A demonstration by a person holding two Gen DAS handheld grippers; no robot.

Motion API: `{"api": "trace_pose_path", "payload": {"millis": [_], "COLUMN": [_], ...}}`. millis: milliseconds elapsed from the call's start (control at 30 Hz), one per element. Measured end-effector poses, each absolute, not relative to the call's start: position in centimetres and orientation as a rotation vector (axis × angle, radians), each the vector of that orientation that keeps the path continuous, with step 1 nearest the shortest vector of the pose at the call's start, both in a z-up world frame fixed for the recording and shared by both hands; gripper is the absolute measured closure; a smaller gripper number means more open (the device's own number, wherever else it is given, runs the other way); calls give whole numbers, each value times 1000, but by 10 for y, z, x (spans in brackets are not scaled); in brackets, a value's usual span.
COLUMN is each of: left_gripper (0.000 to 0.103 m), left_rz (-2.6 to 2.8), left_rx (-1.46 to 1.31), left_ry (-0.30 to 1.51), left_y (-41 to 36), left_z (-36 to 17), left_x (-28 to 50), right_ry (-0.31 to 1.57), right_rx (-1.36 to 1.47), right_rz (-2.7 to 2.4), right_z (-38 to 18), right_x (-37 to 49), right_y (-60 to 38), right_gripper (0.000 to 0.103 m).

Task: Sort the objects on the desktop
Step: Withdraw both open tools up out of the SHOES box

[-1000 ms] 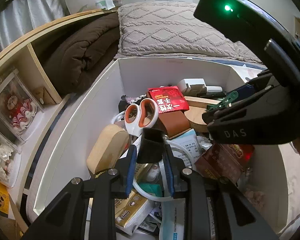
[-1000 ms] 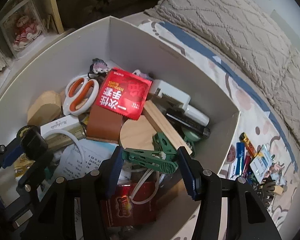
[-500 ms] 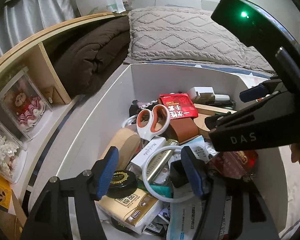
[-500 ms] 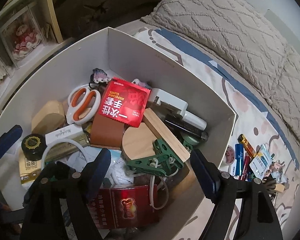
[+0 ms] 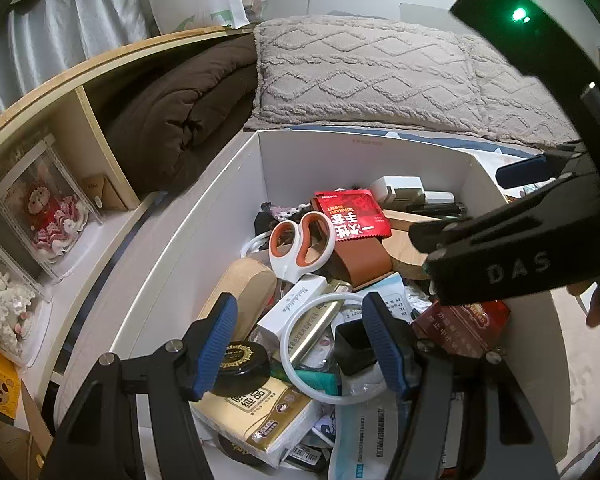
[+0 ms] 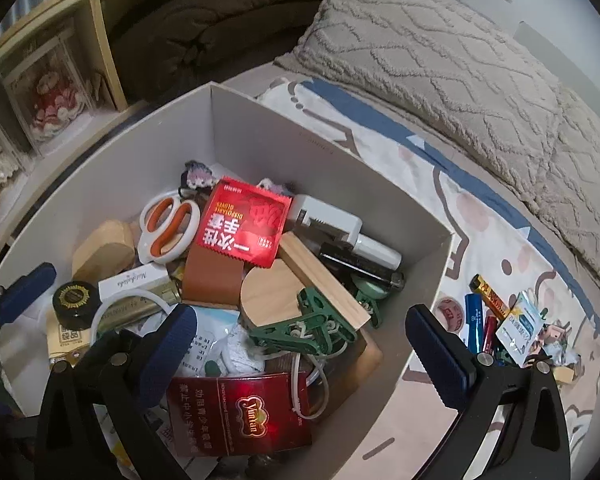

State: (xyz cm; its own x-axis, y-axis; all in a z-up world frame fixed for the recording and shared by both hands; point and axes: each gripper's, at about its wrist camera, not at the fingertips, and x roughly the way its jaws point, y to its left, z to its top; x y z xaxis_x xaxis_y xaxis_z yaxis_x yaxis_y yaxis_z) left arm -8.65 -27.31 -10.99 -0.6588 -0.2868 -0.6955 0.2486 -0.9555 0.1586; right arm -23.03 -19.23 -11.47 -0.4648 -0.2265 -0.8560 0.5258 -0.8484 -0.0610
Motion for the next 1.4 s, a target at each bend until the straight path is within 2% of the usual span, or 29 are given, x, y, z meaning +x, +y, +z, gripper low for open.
{"api": "trace_pose_path", "payload": {"millis": [100, 167, 300, 367, 567, 900, 1200, 1400], "left_gripper": [36, 24, 20, 9, 1, 1, 0, 0], "left_rz": [-2604, -2581, -2557, -2546, -2508, -2517, -2571, -2636], "left_rx": [1101, 1071, 1022, 1008, 965, 866, 781, 749], "left_ry": [-73, -84, -74, -72, -74, 36, 39, 110], "left_y": [-275, -276, -280, -282, -284, -287, -268, -258], "left_z": [-110, -109, -104, -103, -100, -86, -69, -62], "left_x": [-87, -86, -84, -84, -82, -74, -72, -73], "right_ry": [388, 370, 416, 417, 378, 345, 304, 265], "right_rx": [1263, 1248, 1203, 1192, 1154, 1028, 1007, 994], "right_rz": [-2329, -2335, -2372, -2380, -2396, -2482, -2536, -2580], "right_z": [-110, -107, -103, -103, -97, -83, -73, -67], "right_x": [-231, -230, -222, -220, -216, -207, -198, -190], "right_y": [-186, -182, -175, -171, -156, -124, -79, -46], "right_gripper": [0, 0, 0, 0, 0, 0, 0, 0]}}
